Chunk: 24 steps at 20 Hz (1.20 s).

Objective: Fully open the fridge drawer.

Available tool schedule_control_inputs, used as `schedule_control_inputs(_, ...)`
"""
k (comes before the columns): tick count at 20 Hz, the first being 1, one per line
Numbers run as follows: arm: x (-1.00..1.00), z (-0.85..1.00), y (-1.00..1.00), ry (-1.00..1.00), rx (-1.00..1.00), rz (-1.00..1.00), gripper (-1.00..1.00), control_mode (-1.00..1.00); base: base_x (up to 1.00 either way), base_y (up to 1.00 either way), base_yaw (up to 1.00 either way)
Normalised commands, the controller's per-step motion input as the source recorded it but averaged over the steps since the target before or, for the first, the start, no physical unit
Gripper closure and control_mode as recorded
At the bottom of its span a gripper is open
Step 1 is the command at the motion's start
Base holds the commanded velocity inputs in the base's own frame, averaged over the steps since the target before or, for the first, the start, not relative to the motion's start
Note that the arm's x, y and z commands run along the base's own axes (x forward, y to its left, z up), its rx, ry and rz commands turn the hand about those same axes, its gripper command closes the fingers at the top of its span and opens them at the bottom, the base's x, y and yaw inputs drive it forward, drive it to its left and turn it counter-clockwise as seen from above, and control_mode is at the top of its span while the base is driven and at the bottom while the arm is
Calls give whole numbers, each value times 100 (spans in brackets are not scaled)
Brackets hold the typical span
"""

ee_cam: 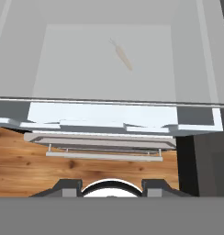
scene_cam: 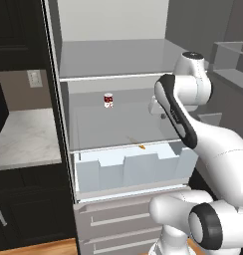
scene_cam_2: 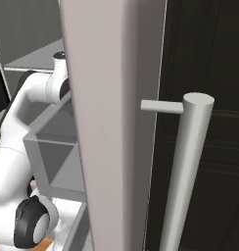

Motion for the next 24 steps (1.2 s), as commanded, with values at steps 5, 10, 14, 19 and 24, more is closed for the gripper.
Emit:
schedule_control_inputs(5,-7,0,0,0,0,0,-100,-100,0,0,0)
schedule_control_inputs(10,-16,0,0,-1,0,0,-100,-100,0,0,0)
schedule_control_inputs(14,-3,0,0,0,0,0,-100,-100,0,0,0)
schedule_control_inputs(19,0,0,0,0,0,0,-100,-100,0,0,0)
schedule_control_inputs(24,0,0,0,0,0,0,-100,-100,0,0,0)
